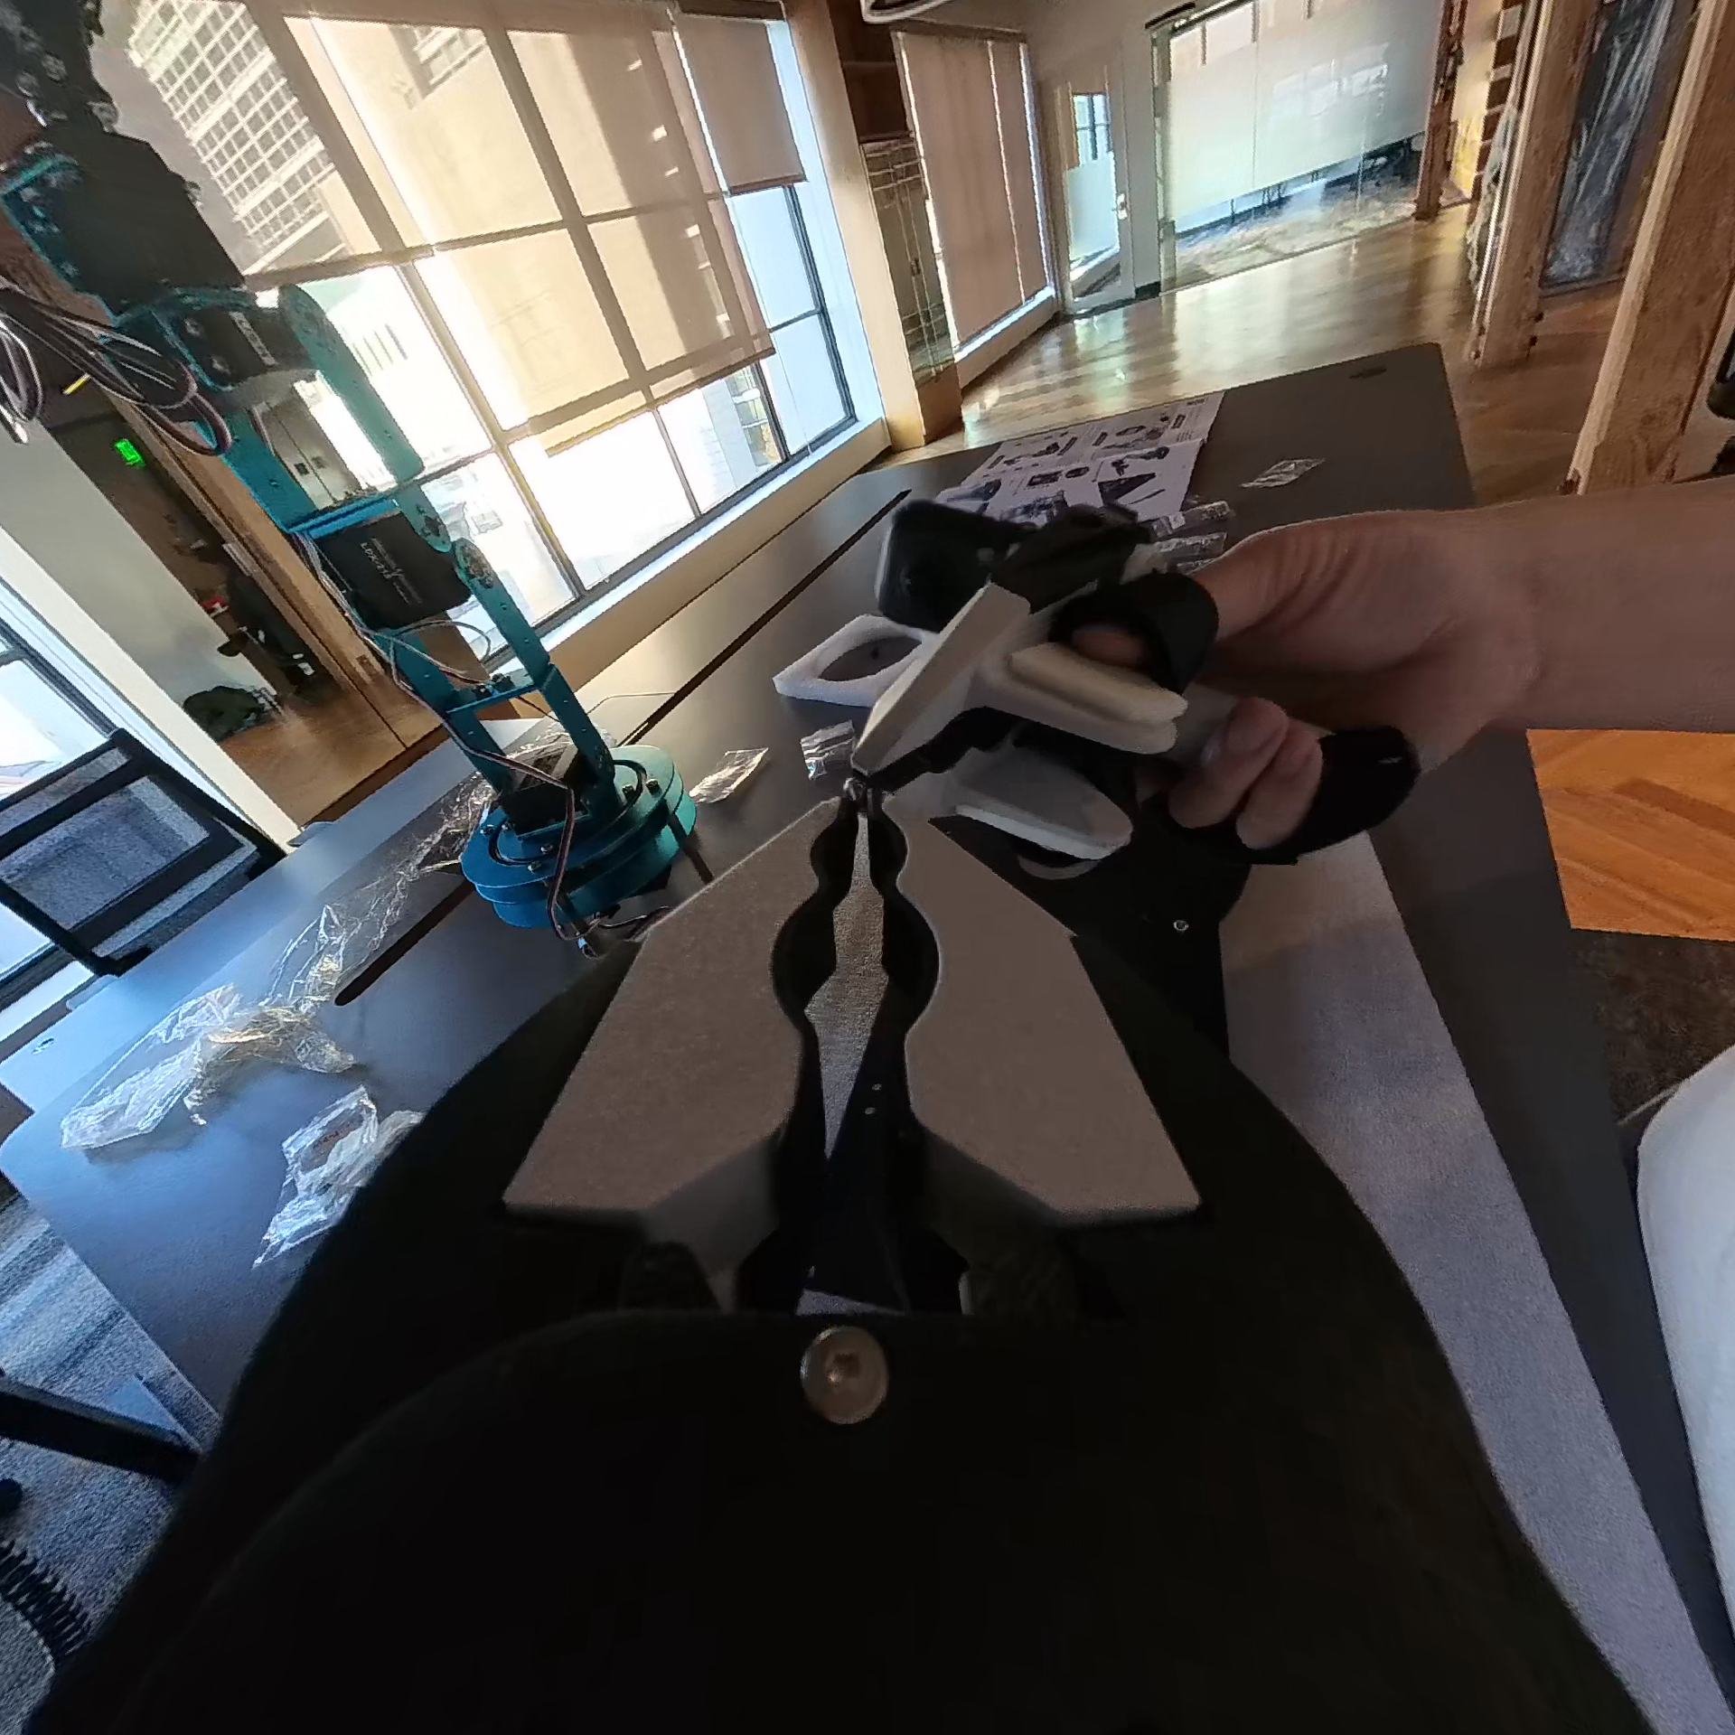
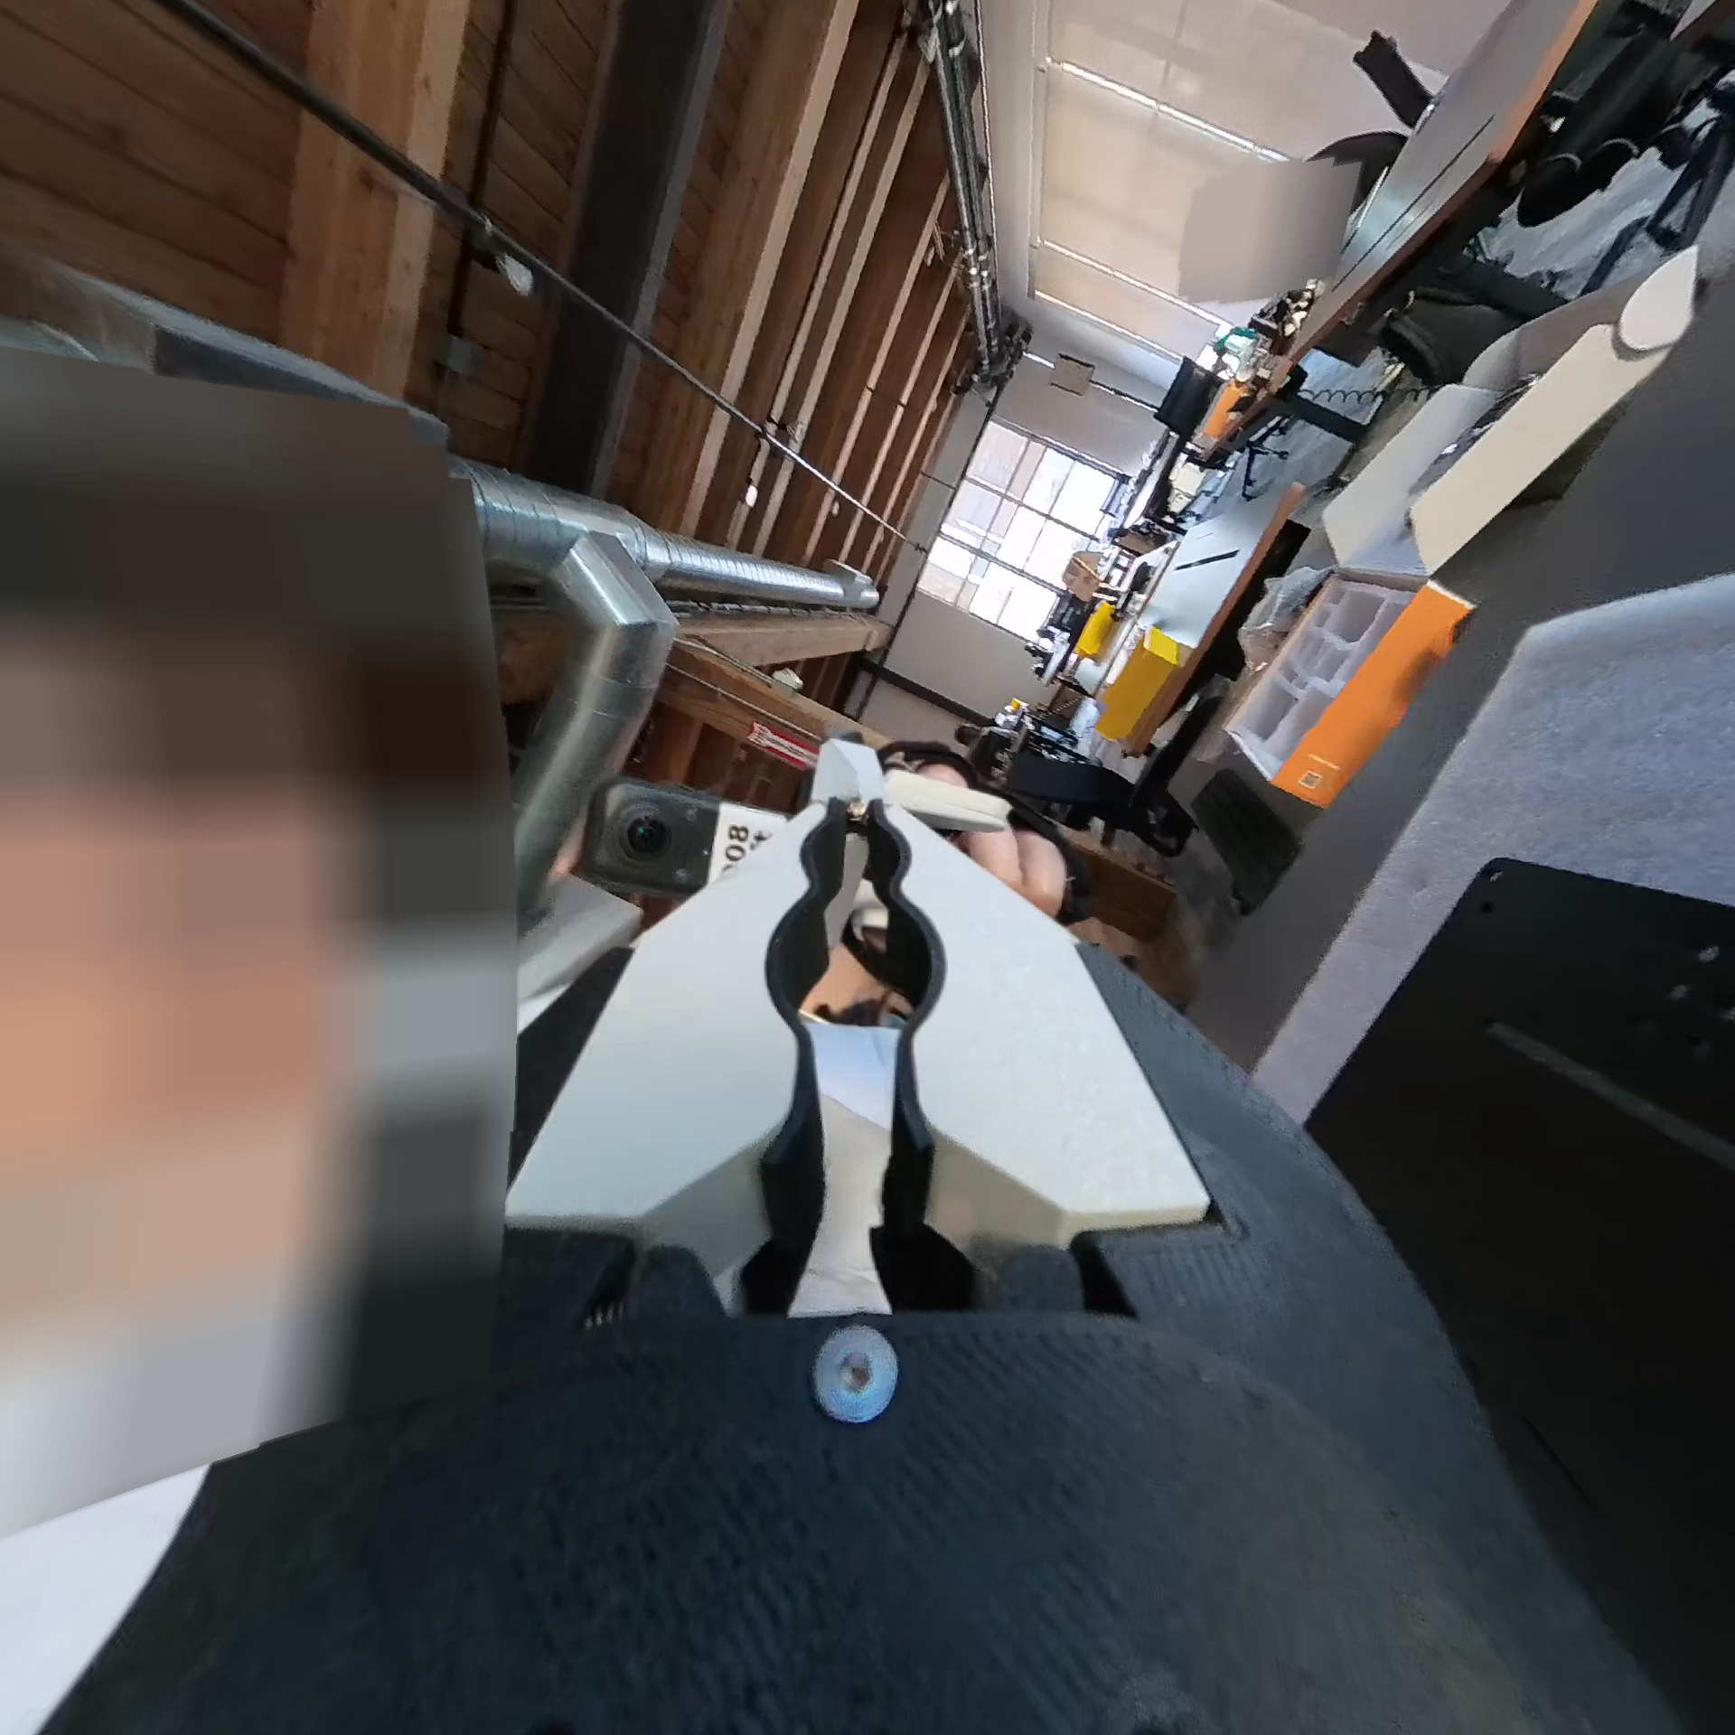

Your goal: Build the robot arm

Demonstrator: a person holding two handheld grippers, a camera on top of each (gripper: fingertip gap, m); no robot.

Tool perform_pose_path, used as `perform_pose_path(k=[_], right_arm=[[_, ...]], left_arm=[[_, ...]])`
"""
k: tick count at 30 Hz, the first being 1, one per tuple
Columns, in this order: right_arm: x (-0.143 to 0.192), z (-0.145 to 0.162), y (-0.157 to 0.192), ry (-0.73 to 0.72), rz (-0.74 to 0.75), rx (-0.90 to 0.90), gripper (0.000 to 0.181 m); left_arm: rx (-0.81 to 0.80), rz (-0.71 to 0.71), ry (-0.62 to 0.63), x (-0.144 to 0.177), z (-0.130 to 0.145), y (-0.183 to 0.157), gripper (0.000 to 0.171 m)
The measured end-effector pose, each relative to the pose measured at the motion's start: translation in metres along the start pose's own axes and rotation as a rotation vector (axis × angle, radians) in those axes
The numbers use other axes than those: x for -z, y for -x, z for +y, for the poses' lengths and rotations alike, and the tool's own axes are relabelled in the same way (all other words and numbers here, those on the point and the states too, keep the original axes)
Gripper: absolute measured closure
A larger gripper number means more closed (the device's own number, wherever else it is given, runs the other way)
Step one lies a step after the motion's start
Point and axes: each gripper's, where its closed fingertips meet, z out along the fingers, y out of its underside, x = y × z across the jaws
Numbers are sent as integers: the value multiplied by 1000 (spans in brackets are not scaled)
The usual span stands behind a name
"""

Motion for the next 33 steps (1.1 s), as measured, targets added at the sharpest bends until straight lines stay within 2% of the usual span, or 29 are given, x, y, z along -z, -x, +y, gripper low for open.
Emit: perform_pose_path(k=[5,12,16,33], right_arm=[[2,-1,0,80,74,152,171],[-2,11,-1,223,113,204,170],[-3,10,-3,224,105,194,180],[-2,8,-12,253,130,198,180]], left_arm=[[16,36,-6,3,-1,-6,171],[6,35,15,3,3,-7,171],[9,30,19,3,4,-5,171],[22,41,33,2,12,-4,171]])
